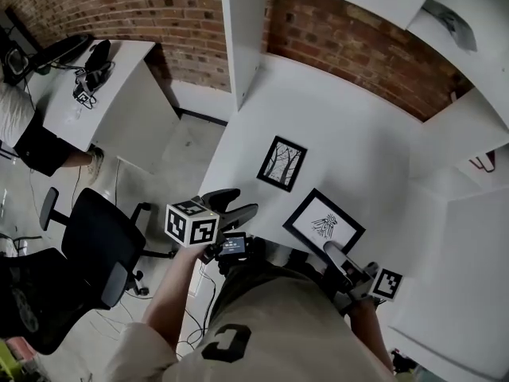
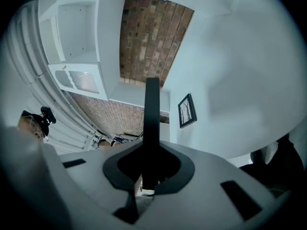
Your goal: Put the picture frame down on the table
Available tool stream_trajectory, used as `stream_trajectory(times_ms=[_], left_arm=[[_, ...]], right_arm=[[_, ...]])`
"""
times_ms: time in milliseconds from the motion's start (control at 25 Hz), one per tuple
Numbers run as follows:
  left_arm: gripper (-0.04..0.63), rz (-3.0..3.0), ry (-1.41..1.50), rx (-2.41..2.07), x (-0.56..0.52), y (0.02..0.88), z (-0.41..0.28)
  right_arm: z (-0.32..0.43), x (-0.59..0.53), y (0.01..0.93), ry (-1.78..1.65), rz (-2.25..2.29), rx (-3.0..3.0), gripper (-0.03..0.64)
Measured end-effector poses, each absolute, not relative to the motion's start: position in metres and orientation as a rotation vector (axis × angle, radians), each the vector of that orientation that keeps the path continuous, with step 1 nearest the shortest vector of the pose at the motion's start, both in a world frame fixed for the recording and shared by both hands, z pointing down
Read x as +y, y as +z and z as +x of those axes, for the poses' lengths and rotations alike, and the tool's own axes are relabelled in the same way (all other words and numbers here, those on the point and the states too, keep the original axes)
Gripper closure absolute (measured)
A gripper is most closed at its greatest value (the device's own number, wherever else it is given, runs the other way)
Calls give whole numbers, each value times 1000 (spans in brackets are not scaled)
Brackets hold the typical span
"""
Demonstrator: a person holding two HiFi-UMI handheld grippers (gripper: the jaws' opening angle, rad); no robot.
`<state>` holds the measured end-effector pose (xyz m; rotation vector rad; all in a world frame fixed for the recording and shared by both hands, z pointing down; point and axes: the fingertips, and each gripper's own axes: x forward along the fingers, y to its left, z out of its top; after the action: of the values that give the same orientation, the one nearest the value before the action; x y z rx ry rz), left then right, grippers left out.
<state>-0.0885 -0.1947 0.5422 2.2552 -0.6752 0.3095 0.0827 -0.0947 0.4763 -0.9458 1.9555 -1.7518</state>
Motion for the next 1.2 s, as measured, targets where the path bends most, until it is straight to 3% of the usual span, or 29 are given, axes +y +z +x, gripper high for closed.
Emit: stream_trajectory(times_ms=[560, 1200], left_arm=[[313, 2298, 388, -662, -176, 541, -91], [337, 2333, 457, -672, -152, 522, -20]], right_arm=[[72, -93, 475, -1747, -928, 1944, 598], [133, -87, 469, -1703, -820, 1910, 598]])
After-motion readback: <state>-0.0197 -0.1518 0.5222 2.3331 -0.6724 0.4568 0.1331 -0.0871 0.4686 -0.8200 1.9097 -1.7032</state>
